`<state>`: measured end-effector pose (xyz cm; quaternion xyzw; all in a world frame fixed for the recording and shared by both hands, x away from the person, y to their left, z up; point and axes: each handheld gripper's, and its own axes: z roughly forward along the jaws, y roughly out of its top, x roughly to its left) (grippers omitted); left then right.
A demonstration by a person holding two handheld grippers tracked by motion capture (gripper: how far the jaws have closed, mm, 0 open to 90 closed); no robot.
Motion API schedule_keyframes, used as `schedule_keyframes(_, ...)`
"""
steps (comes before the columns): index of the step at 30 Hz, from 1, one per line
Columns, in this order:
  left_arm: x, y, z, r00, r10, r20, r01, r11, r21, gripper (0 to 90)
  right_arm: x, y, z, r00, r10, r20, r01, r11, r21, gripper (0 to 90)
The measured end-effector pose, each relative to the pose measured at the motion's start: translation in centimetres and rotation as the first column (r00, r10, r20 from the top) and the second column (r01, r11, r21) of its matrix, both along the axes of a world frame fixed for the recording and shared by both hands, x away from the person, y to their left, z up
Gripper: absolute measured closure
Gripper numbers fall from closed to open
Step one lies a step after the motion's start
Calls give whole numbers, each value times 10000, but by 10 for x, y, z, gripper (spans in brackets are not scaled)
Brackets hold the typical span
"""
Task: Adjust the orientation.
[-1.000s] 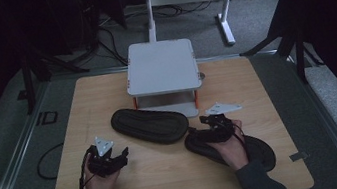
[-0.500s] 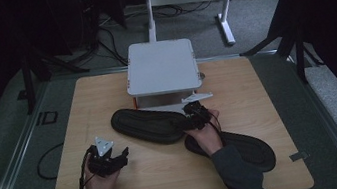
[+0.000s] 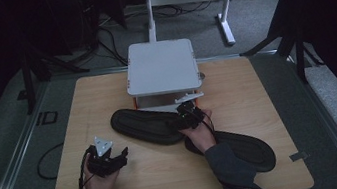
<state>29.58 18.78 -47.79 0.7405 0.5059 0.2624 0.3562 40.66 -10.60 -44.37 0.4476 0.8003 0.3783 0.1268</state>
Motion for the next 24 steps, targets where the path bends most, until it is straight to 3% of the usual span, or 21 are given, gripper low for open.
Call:
schedule_keyframes(9, 0, 0, 0, 10000, 0, 0, 0, 10000, 5, 312, -14, 2, 1, 9959, 743, 524, -711, 9957, -596, 319)
schedule_keyframes(15, -1, 0, 1, 10000, -10, 32, 10, 10000, -2, 312, -27, 3, 1, 9869, 1364, 867, -1292, 9881, -834, 403)
schedule_keyframes(20, -4, 0, 5, 9998, 25, 182, -24, 10000, -56, 312, -47, 9, -2, 9678, 2293, 1042, -2212, 9716, -838, 451)
schedule_keyframes(22, -5, 1, 7, 9997, 25, 231, -22, 9999, -117, 312, -55, 14, -1, 9587, 2473, 1408, -2326, 9660, -1127, 475)
schedule_keyframes(24, -6, 2, 8, 9996, 44, 264, -41, 9999, -119, 312, -61, 17, 2, 9497, 2658, 1656, -2502, 9620, -1096, 498)
